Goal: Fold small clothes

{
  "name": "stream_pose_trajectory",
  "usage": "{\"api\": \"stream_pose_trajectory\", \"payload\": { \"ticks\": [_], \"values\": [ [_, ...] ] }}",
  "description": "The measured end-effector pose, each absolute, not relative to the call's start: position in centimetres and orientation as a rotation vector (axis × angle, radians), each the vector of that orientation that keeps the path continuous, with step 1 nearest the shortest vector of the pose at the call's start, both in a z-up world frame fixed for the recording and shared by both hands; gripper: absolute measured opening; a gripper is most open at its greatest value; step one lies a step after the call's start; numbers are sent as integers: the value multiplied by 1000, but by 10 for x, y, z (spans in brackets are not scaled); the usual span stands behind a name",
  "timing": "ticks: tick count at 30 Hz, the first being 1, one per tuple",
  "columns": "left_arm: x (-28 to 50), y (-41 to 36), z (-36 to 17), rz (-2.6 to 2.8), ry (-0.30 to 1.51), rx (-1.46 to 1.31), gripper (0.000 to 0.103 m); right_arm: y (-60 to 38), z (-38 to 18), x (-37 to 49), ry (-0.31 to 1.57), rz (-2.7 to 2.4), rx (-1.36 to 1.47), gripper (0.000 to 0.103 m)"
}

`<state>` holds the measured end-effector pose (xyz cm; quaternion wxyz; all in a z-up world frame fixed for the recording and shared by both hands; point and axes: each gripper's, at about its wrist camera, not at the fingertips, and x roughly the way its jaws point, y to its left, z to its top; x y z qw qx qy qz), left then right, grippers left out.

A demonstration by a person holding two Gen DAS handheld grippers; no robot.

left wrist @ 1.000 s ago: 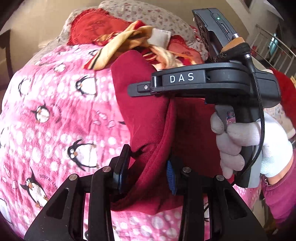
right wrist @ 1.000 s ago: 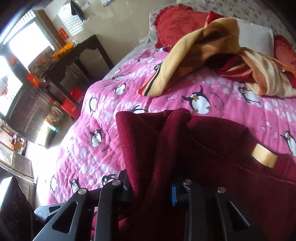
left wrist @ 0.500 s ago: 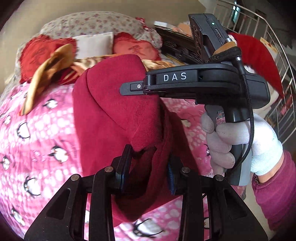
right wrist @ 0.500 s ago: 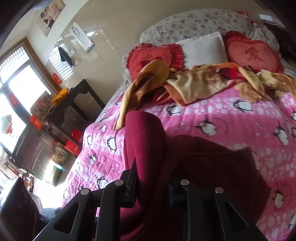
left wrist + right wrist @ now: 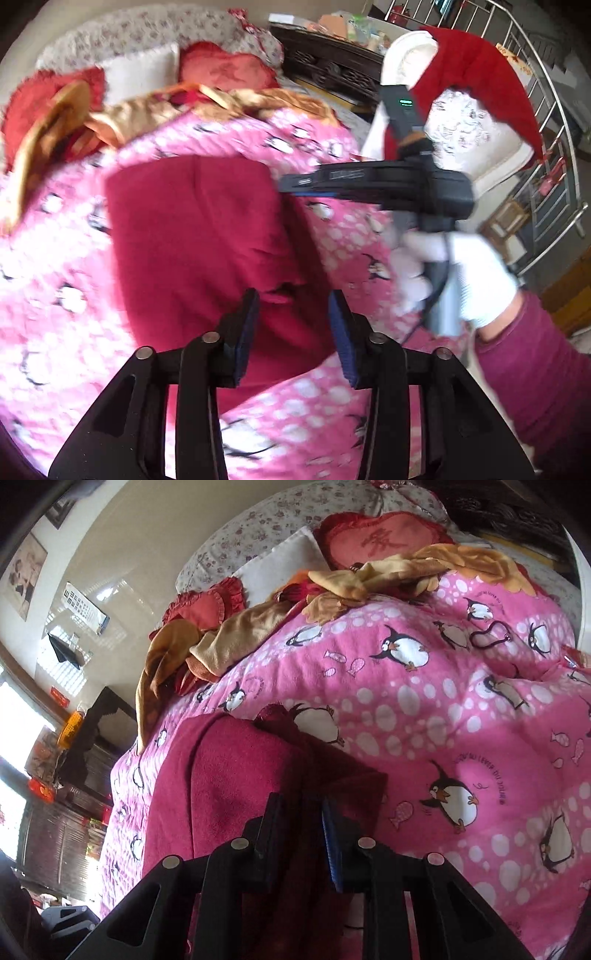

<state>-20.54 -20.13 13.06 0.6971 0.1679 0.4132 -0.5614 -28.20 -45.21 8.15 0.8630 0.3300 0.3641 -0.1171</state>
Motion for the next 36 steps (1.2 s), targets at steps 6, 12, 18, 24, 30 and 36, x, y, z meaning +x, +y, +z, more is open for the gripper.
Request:
{"api": "stream_pose_trajectory", "payload": {
  "ticks": [6,12,18,24,30,36],
  "values": [
    [-188,-171,122,-1101,888,406,44,-431,102,-289,706,-123,749,53],
    [-170,-166,88,-1026,974,405,44,-404,77,-281,785,-93,772,54],
    [-169,-167,77,-1017,1008,398,44,-402,49,-270,793,-94,865,54],
    [-170,-171,92,-1030,969,383,44,-391,65,-270,749,-94,747,19],
    [-173,-189,82,-1013,961,418,44,-402,87,-288,734,-147,651,18],
    [-177,-198,64,-969,957,471,44,-414,68,-294,766,-219,732,28]
  ]
}}
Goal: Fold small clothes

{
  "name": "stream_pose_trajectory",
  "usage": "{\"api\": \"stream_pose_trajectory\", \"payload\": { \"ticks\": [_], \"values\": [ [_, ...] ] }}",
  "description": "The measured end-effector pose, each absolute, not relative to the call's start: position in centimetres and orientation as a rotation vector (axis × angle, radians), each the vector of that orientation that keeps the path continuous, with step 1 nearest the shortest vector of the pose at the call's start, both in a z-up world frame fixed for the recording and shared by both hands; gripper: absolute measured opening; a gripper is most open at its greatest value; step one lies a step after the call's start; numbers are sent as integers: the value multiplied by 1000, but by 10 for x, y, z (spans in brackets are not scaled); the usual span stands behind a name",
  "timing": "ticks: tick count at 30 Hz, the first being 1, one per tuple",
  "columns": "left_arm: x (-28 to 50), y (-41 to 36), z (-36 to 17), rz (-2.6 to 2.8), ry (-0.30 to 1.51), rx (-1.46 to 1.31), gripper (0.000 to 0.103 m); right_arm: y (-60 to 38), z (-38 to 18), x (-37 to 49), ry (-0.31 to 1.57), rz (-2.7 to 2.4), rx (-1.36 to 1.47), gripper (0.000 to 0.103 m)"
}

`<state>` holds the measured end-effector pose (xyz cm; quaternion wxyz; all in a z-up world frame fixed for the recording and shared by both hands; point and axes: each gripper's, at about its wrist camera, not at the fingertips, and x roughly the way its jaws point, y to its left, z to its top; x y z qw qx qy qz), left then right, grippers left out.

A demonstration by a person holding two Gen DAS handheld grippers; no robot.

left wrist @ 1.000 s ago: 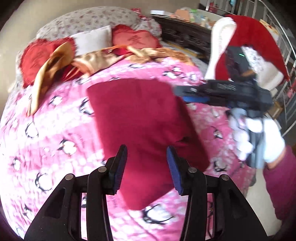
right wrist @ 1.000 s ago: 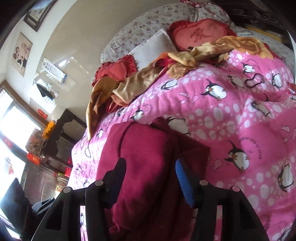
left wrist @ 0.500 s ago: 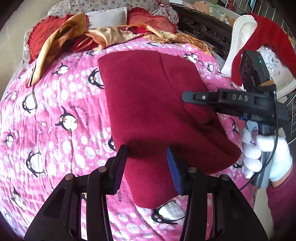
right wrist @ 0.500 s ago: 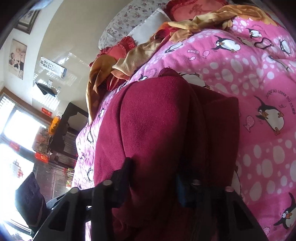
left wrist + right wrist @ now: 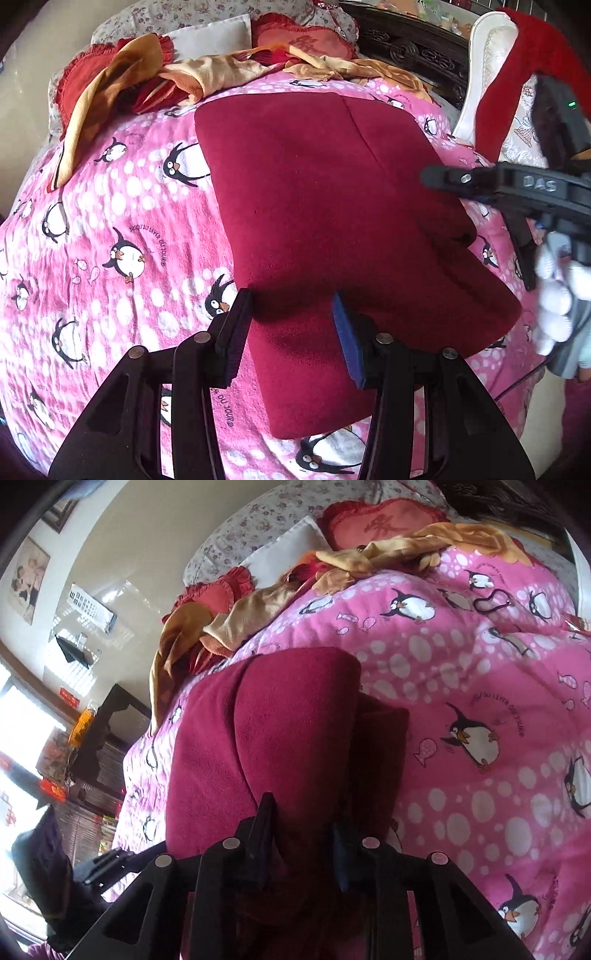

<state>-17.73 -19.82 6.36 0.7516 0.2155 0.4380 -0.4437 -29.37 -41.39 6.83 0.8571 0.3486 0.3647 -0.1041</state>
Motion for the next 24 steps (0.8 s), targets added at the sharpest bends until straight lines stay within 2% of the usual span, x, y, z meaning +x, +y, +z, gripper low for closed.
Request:
{"api": "stream_pose_trajectory", "payload": {
  "ticks": [7,11,14,16,19,24],
  "values": [
    [-173,-200,60,-961,966,458,49,-362,120,-296,751,-108,504,28],
    [-173,-200,60,-962,967,463,49,-346,100,-284,841,-125,414,28],
    [-173,-200,58,-965,971,468,49,-350,74,-292,904,-220,352,20],
    [-173,-201,56,-956,970,469,50,-358,65,-299,900,-245,349,19],
    [-174,-200,57,-948,969,461,50,-363,72,-309,872,-247,419,19],
    [-173,-199,57,-944,972,451,50,-335,101,-317,843,-224,359,21]
  ]
}}
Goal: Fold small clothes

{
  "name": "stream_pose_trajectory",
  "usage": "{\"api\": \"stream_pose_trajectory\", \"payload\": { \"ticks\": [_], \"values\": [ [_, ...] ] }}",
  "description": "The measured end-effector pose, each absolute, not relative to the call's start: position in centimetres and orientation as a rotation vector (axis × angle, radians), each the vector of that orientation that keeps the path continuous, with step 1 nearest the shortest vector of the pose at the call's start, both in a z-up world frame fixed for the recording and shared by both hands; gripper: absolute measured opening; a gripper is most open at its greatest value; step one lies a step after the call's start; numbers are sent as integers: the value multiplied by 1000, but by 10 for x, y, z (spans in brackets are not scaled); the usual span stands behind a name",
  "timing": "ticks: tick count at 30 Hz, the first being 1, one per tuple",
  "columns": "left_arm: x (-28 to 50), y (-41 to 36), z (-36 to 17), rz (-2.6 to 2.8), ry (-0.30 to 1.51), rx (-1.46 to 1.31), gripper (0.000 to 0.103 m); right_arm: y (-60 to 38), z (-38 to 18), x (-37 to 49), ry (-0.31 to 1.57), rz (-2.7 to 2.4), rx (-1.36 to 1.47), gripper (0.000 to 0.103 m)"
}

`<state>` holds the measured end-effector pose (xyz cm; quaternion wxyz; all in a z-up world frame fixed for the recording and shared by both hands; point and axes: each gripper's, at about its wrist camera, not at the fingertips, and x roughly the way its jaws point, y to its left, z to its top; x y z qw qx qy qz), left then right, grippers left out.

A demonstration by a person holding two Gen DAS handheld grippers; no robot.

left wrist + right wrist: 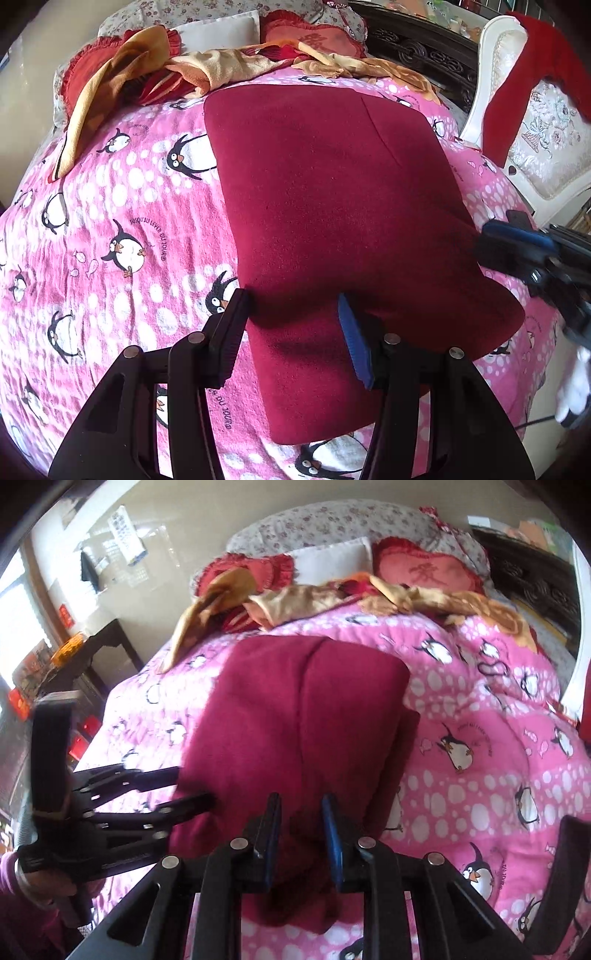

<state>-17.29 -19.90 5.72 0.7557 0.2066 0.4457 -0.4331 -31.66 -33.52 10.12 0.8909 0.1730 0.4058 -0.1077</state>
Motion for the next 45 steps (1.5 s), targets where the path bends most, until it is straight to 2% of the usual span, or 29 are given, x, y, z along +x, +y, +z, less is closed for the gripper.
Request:
{"api": "stream_pose_trajectory", "payload": {
  "ticks": [4,8,11,16,22,32,34,36,42,44,45],
  "values": [
    [-174,-198,57,-941,966,450,50,-312,106,-321,843,-187,334,25],
    [-175,-196,55,-944,975,446,53,-306,76,-322,938,-251,312,25],
    [-177,-195,54,-940,977,446,54,-310,61,-328,932,-247,339,25],
    [-175,-193,57,-937,973,442,54,-308,74,-330,915,-242,351,26],
    [-170,-194,60,-933,980,427,54,-329,109,-331,771,-281,425,40],
    [-165,-201,56,-938,991,433,54,-373,94,-269,802,-346,412,40],
    [-164,-203,54,-941,993,430,57,-382,87,-263,808,-367,414,40],
    [-163,-205,52,-937,991,425,66,-393,78,-257,811,-387,432,41],
    [-151,-202,60,-974,1017,363,66,-408,72,-260,773,-360,485,41],
    [-144,-198,66,-982,1005,320,66,-412,78,-271,746,-334,520,44],
    [-140,-198,68,-987,1008,299,66,-415,81,-280,729,-319,555,51]
  ]
}}
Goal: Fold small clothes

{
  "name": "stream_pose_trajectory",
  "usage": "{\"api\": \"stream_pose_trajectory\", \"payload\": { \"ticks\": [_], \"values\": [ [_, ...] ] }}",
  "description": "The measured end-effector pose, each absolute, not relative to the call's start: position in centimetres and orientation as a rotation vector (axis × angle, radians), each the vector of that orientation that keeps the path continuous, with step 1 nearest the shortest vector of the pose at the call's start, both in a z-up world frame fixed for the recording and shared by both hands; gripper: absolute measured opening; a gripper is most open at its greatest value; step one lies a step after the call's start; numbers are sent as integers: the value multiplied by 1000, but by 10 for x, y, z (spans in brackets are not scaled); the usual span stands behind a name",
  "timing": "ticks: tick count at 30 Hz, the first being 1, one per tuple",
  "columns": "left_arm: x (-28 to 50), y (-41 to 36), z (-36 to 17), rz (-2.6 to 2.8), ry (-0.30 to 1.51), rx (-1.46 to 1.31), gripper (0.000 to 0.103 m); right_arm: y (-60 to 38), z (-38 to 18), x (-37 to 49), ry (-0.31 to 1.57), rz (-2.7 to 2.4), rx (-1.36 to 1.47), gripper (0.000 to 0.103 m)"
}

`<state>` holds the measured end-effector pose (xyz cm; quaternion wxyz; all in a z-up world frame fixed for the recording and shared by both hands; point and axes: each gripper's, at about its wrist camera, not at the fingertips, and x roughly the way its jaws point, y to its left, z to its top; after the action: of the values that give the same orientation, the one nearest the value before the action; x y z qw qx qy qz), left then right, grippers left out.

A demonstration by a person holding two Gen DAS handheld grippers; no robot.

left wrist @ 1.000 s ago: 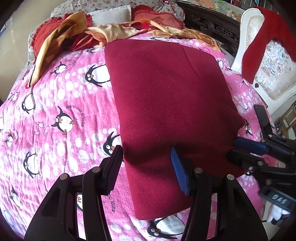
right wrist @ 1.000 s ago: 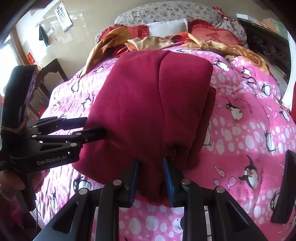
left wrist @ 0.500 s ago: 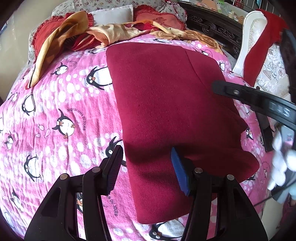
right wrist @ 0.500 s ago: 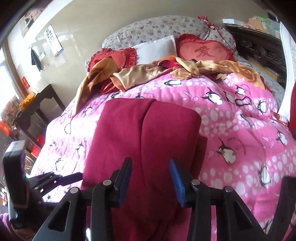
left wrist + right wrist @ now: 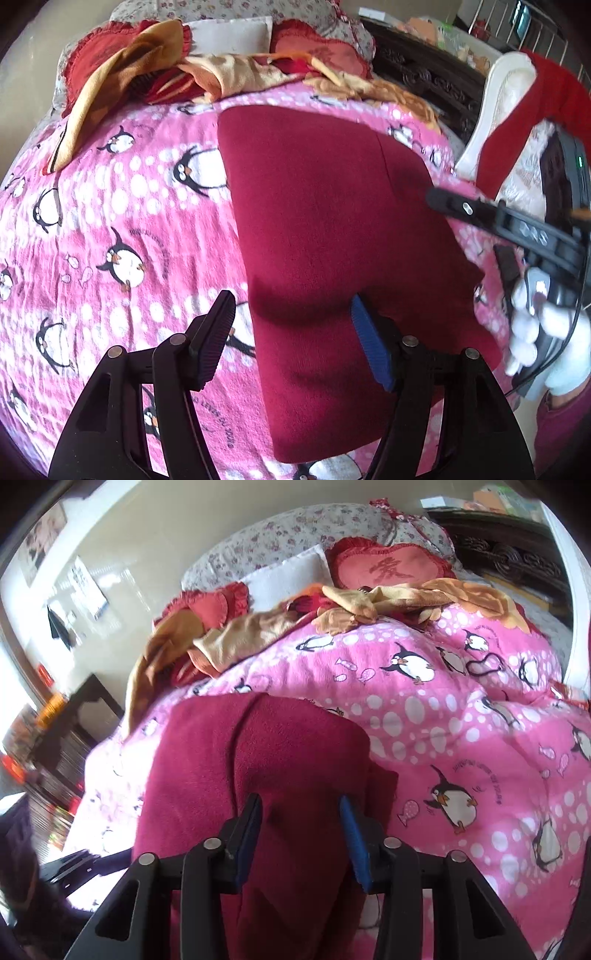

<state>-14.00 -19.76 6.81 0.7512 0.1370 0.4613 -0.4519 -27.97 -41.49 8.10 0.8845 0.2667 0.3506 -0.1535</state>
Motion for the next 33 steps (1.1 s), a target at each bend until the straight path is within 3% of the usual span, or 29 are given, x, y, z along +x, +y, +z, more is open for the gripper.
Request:
{"api": "stream_pose_trajectory", "payload": {
  "ticks": [1,10,14,16,22,24,33],
  "values": [
    [-137,-198,69,-989,1014,287,66,-417,82,-286,721,-309,579,54],
    [-128,-204,64,-968,1053,248,66,-425,69,-317,712,-275,727,56],
    [-127,-207,61,-976,1062,239,66,-429,54,-317,727,-261,789,64],
    [-126,-209,59,-979,1067,233,71,-432,45,-317,723,-233,845,65],
    [-121,-217,51,-996,1103,209,72,-429,37,-312,687,-160,868,71],
    [-121,-220,49,-1004,1110,199,79,-427,34,-308,691,-148,856,73],
    [-112,-230,32,-1027,1242,104,83,-423,30,-294,685,-124,823,80]
  ]
}}
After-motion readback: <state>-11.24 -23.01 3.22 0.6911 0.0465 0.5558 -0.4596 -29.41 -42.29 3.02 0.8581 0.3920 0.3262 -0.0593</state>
